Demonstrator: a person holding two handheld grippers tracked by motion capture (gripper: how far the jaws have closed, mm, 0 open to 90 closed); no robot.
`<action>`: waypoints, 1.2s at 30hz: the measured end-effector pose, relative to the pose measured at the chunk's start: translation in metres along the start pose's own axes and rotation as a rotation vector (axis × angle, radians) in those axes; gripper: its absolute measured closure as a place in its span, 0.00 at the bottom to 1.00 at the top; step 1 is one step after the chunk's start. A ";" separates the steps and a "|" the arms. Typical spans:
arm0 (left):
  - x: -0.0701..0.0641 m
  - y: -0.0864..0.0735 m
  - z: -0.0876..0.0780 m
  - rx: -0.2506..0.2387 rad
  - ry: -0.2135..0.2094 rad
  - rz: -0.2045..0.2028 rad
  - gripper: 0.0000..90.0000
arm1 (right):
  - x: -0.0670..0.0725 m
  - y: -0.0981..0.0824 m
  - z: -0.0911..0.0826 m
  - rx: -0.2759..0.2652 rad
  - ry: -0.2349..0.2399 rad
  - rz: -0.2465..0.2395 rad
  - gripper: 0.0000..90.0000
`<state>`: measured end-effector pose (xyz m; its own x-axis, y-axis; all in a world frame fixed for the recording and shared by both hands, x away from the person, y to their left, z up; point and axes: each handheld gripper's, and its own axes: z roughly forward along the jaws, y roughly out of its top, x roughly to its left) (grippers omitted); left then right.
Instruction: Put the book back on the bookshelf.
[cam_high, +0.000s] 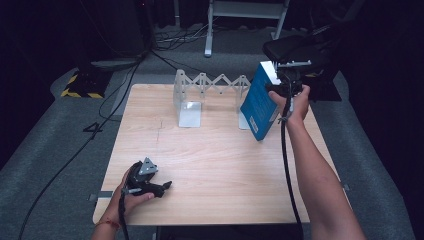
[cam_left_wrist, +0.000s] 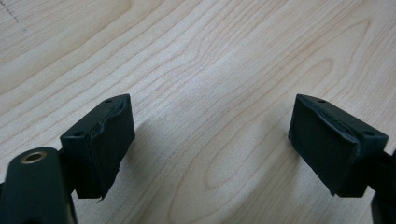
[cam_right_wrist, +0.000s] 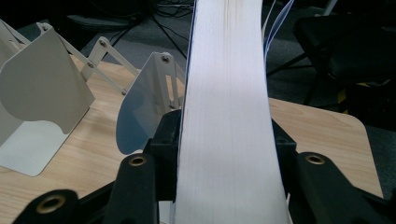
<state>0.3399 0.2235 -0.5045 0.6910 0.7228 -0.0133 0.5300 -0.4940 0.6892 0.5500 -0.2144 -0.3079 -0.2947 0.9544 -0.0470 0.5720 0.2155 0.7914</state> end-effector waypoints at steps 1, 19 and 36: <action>0.000 0.000 0.000 -0.001 -0.001 -0.003 0.17 | 0.001 0.001 0.001 0.004 -0.008 -0.013 0.63; 0.000 0.000 0.000 -0.001 -0.001 -0.003 0.17 | -0.005 -0.001 -0.003 0.081 0.057 -0.098 0.50; 0.000 0.000 0.000 0.000 0.000 0.000 0.17 | -0.012 -0.006 -0.020 0.099 0.091 -0.157 0.33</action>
<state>0.3399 0.2236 -0.5045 0.6909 0.7228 -0.0137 0.5302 -0.4938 0.6893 0.5342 -0.2311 -0.3002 -0.4514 0.8860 -0.1060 0.5851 0.3835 0.7145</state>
